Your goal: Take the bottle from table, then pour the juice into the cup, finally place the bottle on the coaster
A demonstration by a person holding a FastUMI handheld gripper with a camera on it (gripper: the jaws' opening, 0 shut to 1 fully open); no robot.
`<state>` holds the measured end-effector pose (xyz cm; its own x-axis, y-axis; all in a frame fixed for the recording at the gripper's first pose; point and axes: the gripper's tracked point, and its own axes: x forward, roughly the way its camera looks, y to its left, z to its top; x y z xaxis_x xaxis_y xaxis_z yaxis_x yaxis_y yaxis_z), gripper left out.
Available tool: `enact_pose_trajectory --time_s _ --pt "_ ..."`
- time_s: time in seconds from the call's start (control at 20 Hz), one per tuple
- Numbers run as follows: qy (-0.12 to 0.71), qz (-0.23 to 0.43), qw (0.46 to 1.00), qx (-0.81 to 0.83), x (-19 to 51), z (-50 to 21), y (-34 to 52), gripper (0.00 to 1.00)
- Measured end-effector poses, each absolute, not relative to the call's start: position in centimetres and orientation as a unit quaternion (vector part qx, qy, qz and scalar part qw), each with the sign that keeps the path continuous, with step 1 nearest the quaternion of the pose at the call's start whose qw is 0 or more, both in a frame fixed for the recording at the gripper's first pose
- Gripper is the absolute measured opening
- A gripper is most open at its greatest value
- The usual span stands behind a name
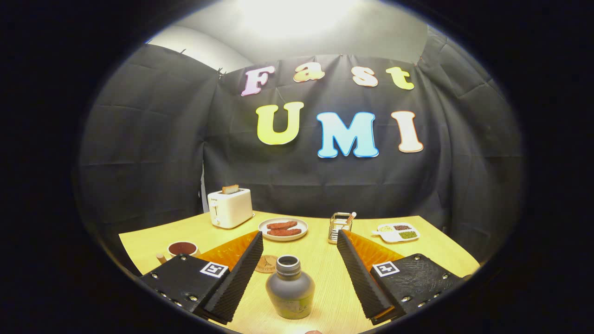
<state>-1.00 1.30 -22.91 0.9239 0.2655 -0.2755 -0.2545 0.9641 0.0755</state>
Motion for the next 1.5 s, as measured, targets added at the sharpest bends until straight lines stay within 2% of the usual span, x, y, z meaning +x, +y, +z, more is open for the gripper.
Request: enact_pose_trajectory --time_s 0.7,1.15,1.3,1.5 --pt "0.258 0.151 0.954 0.007 -3.5 -32.0 3.1 0.98" --pt "0.307 0.14 0.941 -0.006 -4.3 -35.9 3.3 0.98" --pt "0.312 0.136 0.94 -0.008 -4.4 -36.1 3.2 0.81" --pt "0.324 0.135 0.936 -0.024 -4.3 -35.9 3.4 0.78"
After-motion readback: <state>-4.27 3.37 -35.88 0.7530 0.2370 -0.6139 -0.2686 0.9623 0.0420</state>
